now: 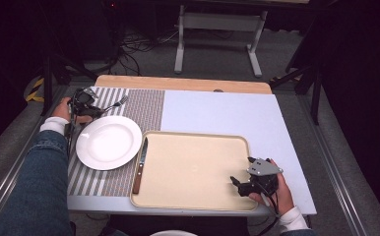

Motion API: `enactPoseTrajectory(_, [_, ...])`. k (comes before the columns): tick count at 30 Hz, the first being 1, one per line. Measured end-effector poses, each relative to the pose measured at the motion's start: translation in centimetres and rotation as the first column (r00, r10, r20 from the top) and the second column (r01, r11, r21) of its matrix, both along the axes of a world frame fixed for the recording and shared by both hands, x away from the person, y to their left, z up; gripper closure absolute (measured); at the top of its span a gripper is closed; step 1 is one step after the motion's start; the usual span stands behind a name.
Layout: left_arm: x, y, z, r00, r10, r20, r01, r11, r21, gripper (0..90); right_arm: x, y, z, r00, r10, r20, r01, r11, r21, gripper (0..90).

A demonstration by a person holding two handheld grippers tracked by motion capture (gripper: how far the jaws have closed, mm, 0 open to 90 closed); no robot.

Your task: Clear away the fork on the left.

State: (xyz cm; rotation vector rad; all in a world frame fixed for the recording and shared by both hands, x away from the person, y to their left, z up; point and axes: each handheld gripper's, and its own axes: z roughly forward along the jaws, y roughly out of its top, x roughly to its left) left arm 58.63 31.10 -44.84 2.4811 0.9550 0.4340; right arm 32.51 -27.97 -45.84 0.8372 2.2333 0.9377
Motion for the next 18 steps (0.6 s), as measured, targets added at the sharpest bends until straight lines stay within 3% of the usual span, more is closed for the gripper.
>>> enactPoseTrajectory(3, [-0.2,0.1,0.0,0.9997,0.023,0.004,-0.023,0.9997,-0.009,76.5,0.0,-0.1,0.1,1.0000,-0.002,0.000,0.002,1.000,0.015,10.3])
enactPoseTrajectory(7, [-0.7,0.2,0.1,0.9970,0.062,0.045,-0.062,0.9979,-0.018,76.6,-0.1,-0.2,0.3,1.0000,0.000,0.002,0.000,1.000,0.030,10.3])
enactPoseTrajectory(12, [-1.2,0.0,0.9,0.9904,0.086,0.109,-0.083,0.9961,-0.031,76.7,-0.2,-0.2,0.5,0.9999,0.001,0.012,-0.002,0.999,0.039,10.4])
enactPoseTrajectory(18, [-2.0,-0.3,1.5,0.9815,0.114,0.153,-0.105,0.9922,-0.067,76.7,-0.1,-0.4,0.5,0.9992,-0.014,0.036,0.012,0.998,0.066,10.6])
